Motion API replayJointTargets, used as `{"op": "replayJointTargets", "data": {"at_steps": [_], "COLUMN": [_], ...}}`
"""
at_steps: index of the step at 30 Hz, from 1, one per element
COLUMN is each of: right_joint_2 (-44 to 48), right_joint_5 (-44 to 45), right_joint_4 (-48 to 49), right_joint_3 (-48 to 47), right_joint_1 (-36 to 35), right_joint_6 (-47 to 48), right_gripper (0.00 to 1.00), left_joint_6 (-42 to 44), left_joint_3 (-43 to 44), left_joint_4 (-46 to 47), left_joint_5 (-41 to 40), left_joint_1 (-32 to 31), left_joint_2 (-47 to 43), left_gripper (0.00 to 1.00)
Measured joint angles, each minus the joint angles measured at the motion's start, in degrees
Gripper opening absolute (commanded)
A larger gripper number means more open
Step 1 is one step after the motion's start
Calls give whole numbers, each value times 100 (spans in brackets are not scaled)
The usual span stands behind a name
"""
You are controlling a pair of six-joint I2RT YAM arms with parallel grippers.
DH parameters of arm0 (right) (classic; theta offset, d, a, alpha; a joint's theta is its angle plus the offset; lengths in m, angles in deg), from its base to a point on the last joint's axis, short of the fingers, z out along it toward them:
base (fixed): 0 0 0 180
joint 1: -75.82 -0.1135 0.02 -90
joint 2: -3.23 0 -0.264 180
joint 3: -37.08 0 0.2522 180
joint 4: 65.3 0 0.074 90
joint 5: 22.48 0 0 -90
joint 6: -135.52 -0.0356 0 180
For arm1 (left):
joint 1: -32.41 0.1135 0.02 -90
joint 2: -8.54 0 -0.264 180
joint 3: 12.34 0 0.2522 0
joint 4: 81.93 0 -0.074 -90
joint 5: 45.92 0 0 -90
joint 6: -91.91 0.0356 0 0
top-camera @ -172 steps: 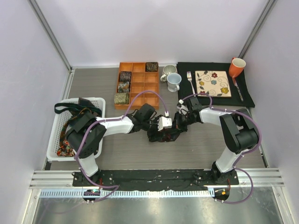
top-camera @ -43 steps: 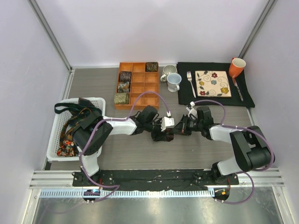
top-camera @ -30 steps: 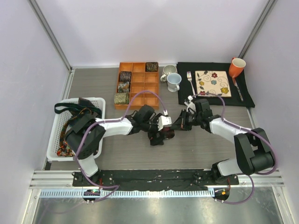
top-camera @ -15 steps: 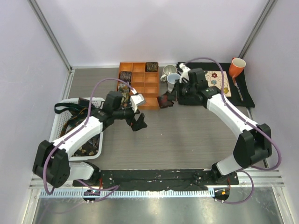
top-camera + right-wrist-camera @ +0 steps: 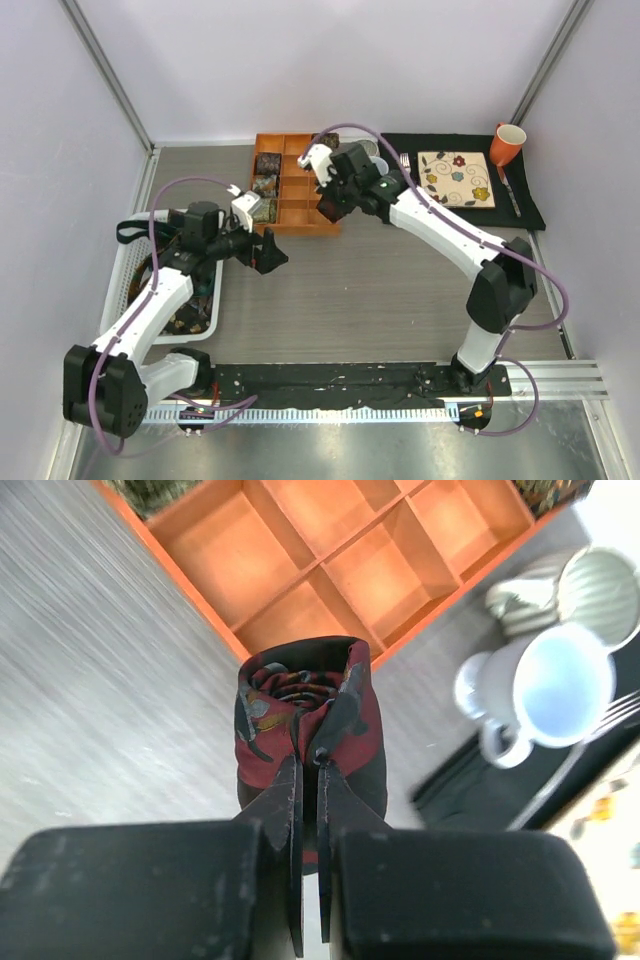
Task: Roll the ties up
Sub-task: Place the tie in the storage box.
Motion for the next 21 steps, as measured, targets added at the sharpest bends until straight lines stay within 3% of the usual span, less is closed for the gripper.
{"op": "replayJointTargets", "data": {"at_steps": [10, 21], "right_joint_2": [-553, -1309], "right_joint_5": [647, 409], "right_joint_4": [-46, 262], "right_joint_3": [-271, -737], "right_joint_1": [-365, -372], "right_joint_6": [1923, 2885], "right_gripper": [1, 1], "left_joint_6": [-367, -656], "left_joint_3": [-337, -890], "left_joint_4": [52, 105], "left_joint_5": [55, 35], "left_joint_1": [748, 1270], "left_joint_2": [-741, -1615], "left_gripper": [100, 100]}}
